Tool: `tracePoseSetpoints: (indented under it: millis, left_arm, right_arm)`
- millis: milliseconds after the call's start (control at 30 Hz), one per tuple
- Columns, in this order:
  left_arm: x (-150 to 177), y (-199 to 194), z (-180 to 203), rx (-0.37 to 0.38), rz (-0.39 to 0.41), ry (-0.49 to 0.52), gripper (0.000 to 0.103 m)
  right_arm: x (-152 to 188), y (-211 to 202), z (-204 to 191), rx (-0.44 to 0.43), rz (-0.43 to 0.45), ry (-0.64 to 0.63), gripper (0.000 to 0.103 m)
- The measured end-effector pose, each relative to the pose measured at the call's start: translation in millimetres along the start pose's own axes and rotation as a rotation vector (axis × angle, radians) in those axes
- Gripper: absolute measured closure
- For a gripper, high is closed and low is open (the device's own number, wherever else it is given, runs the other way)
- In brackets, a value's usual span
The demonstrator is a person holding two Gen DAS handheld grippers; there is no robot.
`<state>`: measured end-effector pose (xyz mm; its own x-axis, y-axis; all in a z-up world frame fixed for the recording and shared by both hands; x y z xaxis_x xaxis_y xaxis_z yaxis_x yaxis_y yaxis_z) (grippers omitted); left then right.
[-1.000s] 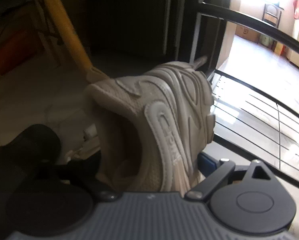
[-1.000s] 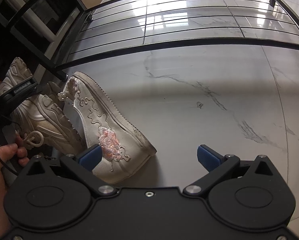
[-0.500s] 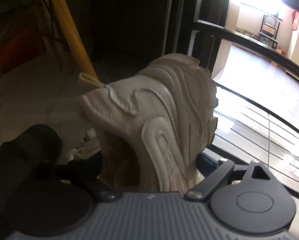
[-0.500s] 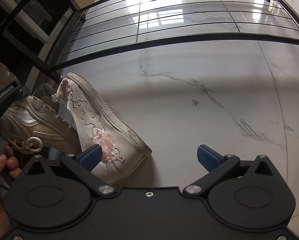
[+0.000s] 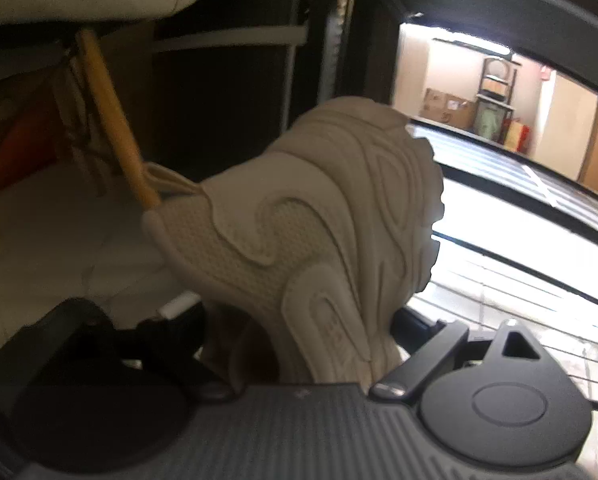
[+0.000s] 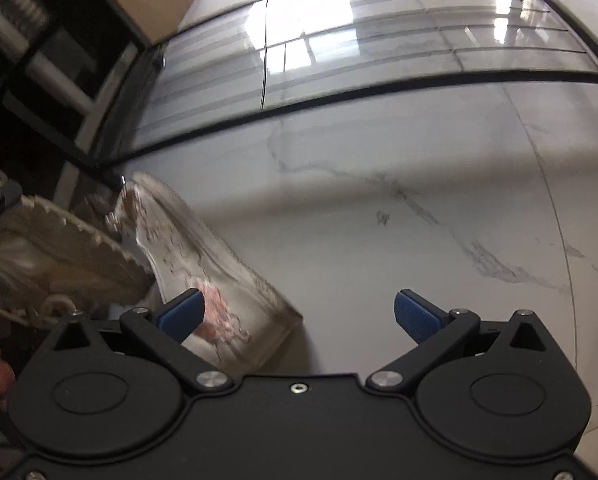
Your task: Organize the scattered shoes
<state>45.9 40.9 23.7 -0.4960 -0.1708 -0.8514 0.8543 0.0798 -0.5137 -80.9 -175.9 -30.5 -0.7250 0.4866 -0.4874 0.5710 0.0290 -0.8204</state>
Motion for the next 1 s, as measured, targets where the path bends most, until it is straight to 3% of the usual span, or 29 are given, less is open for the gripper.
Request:
tracePoseSetpoints:
  millis: [267,400,600,733,833,1000]
  left_arm:
    - [9,-42,58,0.030,0.095,0.206,0.011]
    - [11,-57,71,0.073,0.118,0.202,0.011]
    - [15,-83,95,0.172,0.063,0.188,0.011]
    - [30,-95,125,0.295,0.032,0.234,0.011]
    - [49,-105,162,0.457,-0.066,0.267,0.011]
    - [85,-111,196,0.518,-0.178,0.340,0.011]
  right_arm:
    - [-17,-47,32,-0.005,0.177,0.145,0.000]
    - [-22,-76,64,-0.006,0.237,0.235,0.000]
    - [-22,-108,103,-0.019,0.263,0.315,0.000]
    - [-23,-126,125,-0.029,0.271,0.345,0.000]
    - [-27,-134,138,-0.029,0.283,0.354,0.000]
    - [-33,-145,176,0.013,0.328,0.437,0.000]
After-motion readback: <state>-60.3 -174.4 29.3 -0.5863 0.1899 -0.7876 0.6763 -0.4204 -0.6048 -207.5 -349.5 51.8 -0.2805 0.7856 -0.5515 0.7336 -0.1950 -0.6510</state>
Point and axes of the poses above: each gripper's, at about its wrist camera, not at the fingertips, and y roughly the way its jaws point, z to its right, x to its underside, the point moved 4 cm from there along y, roughly the way its jaws point, and after that the axes turned 2 degrees about x, right-handed, at the moved point
